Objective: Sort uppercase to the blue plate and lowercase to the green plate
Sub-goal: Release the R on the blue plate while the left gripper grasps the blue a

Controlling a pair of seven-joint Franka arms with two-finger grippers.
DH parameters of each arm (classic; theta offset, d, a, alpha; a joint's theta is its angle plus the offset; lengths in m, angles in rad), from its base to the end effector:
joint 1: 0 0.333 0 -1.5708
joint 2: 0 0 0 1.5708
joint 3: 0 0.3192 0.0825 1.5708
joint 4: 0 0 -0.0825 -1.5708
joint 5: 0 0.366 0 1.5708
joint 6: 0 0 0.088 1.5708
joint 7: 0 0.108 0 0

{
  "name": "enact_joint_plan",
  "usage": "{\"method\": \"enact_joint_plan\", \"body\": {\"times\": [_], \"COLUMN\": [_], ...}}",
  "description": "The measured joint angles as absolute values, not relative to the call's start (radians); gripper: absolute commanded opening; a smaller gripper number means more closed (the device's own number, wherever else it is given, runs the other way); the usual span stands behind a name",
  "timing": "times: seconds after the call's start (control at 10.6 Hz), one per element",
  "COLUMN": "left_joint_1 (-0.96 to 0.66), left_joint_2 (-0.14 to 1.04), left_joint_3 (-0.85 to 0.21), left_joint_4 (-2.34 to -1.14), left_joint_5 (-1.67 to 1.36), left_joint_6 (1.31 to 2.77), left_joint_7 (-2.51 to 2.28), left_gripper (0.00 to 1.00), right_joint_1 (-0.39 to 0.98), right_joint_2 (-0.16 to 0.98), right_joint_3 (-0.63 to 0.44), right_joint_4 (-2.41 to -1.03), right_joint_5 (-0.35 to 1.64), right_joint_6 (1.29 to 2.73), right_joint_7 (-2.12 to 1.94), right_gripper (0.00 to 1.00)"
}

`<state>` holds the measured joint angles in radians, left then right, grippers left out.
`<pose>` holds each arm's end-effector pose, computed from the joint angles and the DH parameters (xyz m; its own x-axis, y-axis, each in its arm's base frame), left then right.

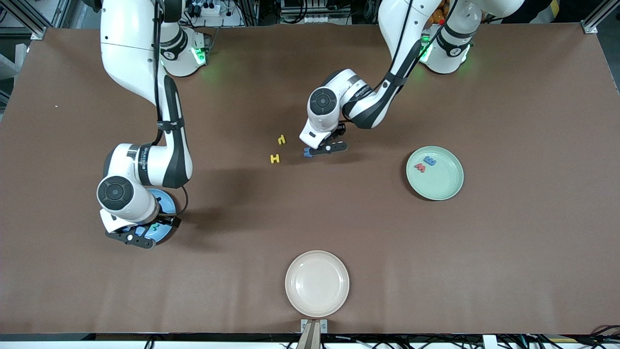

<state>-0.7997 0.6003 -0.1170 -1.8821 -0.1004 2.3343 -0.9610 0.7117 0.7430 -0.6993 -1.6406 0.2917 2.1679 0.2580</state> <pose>0.3720 -0.4828 0.1936 0.9721 0.1366 -0.1906 0.1292 -0.9903 -0.0508 0.6614 0.0857 0.2677 0.9586 -0.2827 0.0329 -0.2830 -0.9347 0.2149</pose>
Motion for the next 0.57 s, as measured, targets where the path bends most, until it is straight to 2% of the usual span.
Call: {"method": "enact_joint_plan", "body": {"times": [0.28,0.38,0.57], "left_joint_1": [-0.8,-0.8,-0.8], "left_joint_2": [0.6,0.6,0.6], "left_joint_3": [-0.127,-0.131,-0.135], "left_joint_4": [-1.905,-1.91,-1.913], "left_joint_5": [-0.1,-0.1,-0.1], "left_joint_6": [2.341,2.344,2.348], "left_joint_7": [-0.96,-0.96,-0.96], "left_gripper": [0.64,0.59,0.44], "right_joint_1": [0.702,0.684,0.618], "right_joint_2": [0.743,0.743,0.743], "right_joint_3": [-0.702,-0.704,-0.705], "right_joint_4": [-1.641,-1.641,-1.642], "right_joint_5": [0.292,0.292,0.301], "right_joint_6": [2.167,2.167,2.166], "right_joint_7": [0.209,0.172,0.056], "right_gripper": [1.0,1.0,1.0]}}
